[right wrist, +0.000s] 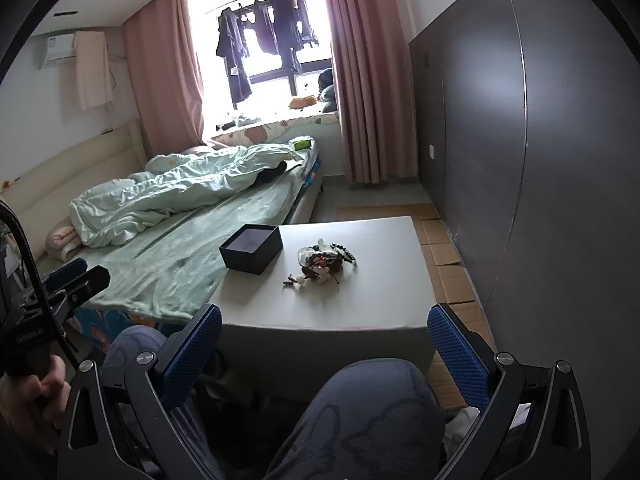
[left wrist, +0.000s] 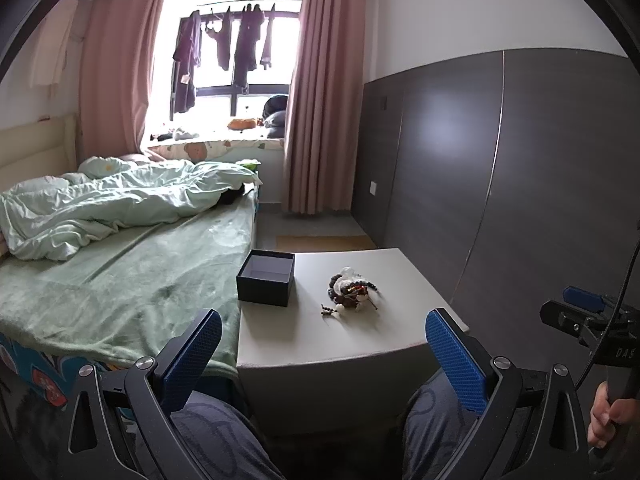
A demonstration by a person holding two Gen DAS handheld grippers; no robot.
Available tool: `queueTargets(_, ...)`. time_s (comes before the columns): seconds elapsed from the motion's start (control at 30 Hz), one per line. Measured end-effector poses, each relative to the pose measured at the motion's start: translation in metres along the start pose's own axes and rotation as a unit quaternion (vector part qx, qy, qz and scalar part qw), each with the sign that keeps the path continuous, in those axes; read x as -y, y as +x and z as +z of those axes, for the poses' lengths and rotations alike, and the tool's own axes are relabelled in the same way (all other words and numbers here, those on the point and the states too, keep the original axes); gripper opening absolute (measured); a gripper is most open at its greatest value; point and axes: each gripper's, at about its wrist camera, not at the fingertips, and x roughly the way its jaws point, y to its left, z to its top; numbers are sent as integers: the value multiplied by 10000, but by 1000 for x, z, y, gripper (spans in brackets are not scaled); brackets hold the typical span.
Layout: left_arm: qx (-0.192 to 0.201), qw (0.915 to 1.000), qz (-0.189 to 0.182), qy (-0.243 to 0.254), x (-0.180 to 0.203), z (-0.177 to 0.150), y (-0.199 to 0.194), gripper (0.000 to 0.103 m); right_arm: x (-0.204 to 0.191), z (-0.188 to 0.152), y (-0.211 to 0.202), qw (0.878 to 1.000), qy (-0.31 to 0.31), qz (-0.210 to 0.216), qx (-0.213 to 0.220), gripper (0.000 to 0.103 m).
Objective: Organize jewelry
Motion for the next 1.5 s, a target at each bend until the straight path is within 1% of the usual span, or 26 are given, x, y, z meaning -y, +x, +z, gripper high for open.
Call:
queueTargets(0.47, 20, 10000, -41, 28, 4, -3, -8, 102, 0, -3, -7, 10000, -8, -13, 17, 103)
queueTargets(0.8, 52, 9998, -167, -23, -2, -1, -6, 102, 2, -5, -13, 10000, 29, 49, 15, 103)
queueTargets(0.93, -28, 9997, -220, -60, -2, -1, 4, 102, 1, -3, -13, 9999, 18, 83, 84, 103)
queueTargets(1.17, -59, 9991, -393, -155, -3, 6, 18, 102, 5, 2, -1, 9999, 34, 129, 11, 103)
queueTargets(1.3, -101, 9987, -475, -129, 0, 12, 31, 98, 12, 6, 10, 9998, 78, 195, -3, 103)
queueTargets(1.43, -163, 9985, -519, -97, 3, 17, 51, 97, 18, 10, 23, 9996, 112, 248, -16, 103)
queueTargets(1.5, -218, 9982, -549, -116, 2, 18, 61, 93, 22, 12, 34, 9994, 153, 289, -65, 102)
